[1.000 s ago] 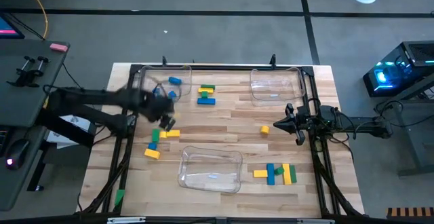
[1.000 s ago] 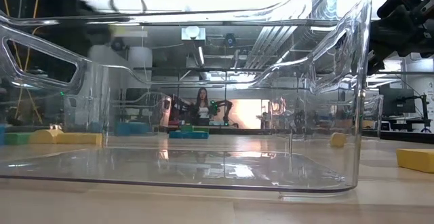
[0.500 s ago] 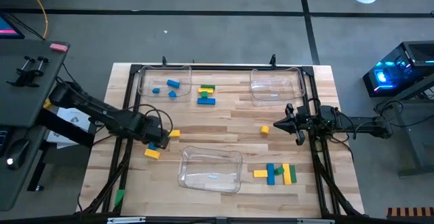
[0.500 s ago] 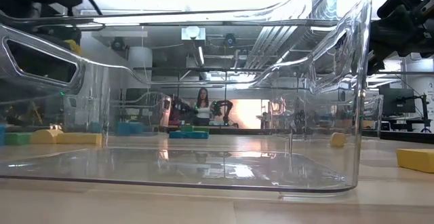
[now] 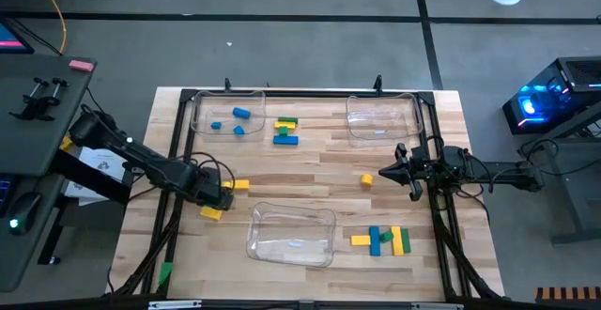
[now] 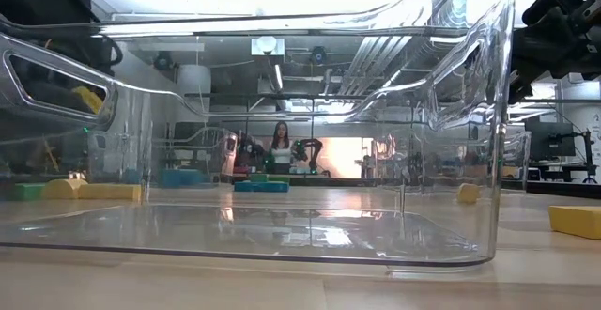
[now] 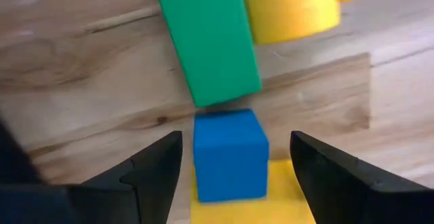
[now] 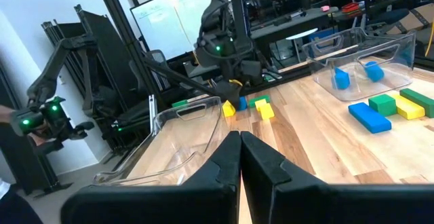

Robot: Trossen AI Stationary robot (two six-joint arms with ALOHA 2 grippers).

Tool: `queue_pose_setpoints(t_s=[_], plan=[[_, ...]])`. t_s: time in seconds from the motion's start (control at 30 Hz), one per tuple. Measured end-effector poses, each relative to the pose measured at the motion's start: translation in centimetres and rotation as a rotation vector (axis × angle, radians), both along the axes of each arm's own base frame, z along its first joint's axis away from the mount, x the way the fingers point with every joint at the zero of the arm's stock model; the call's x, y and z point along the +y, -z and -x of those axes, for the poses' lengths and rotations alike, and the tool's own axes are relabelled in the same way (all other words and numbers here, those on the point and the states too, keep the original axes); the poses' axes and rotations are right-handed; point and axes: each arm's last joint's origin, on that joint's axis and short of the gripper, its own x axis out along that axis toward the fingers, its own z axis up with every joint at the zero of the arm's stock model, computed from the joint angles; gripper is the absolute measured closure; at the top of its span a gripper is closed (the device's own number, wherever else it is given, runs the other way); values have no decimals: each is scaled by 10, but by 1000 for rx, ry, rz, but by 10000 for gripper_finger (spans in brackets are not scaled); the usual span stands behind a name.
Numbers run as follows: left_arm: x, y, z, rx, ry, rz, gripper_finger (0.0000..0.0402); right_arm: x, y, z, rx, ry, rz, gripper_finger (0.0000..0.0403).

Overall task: Sort blocks
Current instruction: Put the blue block into the left transparent bin

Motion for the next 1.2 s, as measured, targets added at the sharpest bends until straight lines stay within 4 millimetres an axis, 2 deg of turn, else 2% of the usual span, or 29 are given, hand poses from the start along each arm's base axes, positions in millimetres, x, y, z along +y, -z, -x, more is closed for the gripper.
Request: queue_pose_setpoints(t_s=[0.13,0.23,0.3,0.43,0.57,0.73,0.87,1.0,1.1,1.2], plan=[[1,6,3,-2,-11,5,149,0,0,0,0,0,0,398],[1,6,3,3,-2,3,174,0,0,0,0,1,0,398],[1,6,4,8,5,-1,206,0,0,0,0,0,0,398],[1,5,3,6,50,3,298,0,0,0,0,0,0,398],[1,-4,0,-32,138,48,303,0,0,0,0,0,0,398],[10,-40,-6,-199,155,31,303,0,0,0,0,1,0,398],[30,-79,-14,-417,118,-115,303,0,0,0,0,0,0,398],[61,-112,-25,-549,105,-284,303,0,0,0,0,1,0,398],[91,-127,-36,-564,145,-385,303,0,0,0,0,0,0,398],[127,-134,-48,-488,208,-458,303,0,0,0,0,0,0,398]])
